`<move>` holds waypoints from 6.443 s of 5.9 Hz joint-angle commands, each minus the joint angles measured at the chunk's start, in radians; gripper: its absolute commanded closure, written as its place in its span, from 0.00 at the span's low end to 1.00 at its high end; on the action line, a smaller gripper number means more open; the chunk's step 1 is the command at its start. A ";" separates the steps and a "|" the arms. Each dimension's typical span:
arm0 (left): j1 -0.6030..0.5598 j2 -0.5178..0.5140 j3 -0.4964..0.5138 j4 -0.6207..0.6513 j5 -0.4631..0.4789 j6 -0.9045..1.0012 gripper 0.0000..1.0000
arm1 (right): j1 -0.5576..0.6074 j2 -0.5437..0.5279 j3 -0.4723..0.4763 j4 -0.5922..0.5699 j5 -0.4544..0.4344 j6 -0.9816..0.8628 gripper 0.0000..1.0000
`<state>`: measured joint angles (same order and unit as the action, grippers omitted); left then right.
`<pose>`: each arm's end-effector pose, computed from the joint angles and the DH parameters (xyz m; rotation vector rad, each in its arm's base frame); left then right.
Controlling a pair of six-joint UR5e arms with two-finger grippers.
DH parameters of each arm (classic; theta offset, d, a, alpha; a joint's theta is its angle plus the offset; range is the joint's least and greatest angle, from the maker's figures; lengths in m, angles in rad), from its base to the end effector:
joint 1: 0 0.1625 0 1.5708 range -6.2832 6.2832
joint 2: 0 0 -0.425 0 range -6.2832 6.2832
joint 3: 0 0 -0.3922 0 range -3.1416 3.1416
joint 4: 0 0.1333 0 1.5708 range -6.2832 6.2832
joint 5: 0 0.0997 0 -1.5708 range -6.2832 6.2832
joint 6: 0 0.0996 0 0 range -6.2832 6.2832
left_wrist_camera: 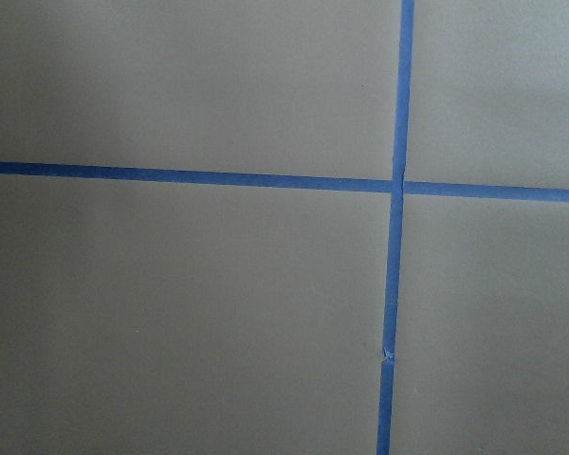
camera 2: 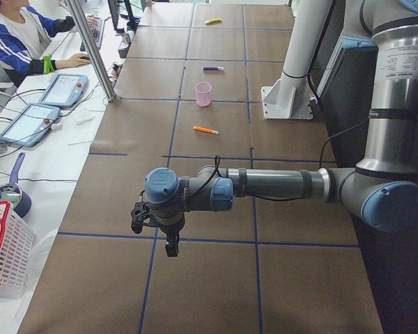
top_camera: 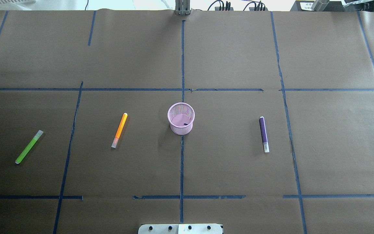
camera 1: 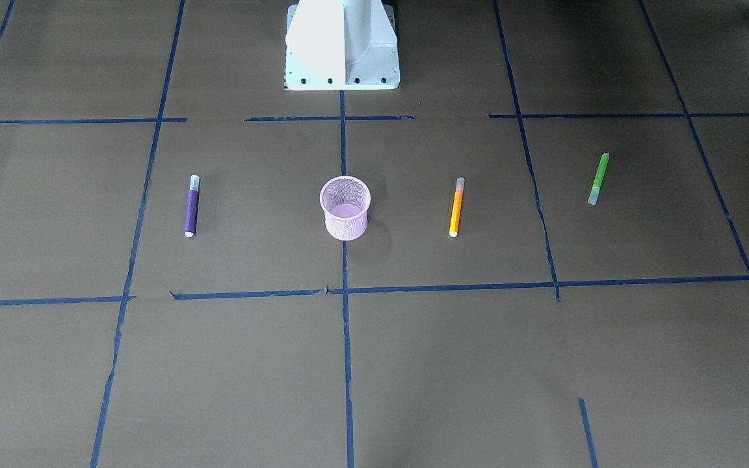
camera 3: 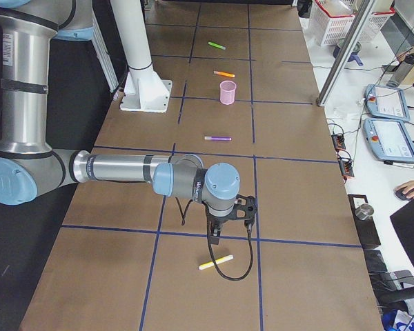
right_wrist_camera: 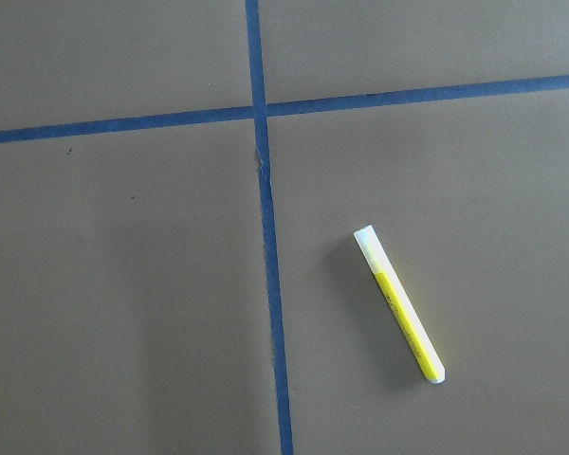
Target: Collect pens into pen holder
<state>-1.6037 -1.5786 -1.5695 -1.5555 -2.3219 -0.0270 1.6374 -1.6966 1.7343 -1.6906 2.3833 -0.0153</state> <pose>-0.0816 -0.4921 0.6586 -0.0062 0.7512 -0.0604 0.0896 -0.4273 0.6458 -0.0442 -0.8147 0.0818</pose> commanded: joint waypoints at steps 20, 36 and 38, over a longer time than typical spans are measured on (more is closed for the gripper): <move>0.599 -0.032 -0.116 -0.456 0.107 -0.146 0.00 | -0.065 0.044 0.053 -0.004 0.007 -0.008 0.00; 0.800 0.043 -0.118 -0.543 0.122 -0.422 0.89 | -0.071 0.072 0.019 -0.004 0.008 0.009 0.00; 0.786 0.043 -0.138 -0.543 0.119 -0.422 1.00 | -0.071 0.074 0.018 -0.004 0.008 0.009 0.00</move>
<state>-0.8089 -1.5357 -1.6965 -2.0985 -2.2007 -0.4495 1.5662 -1.6234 1.7521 -1.6950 2.3907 -0.0062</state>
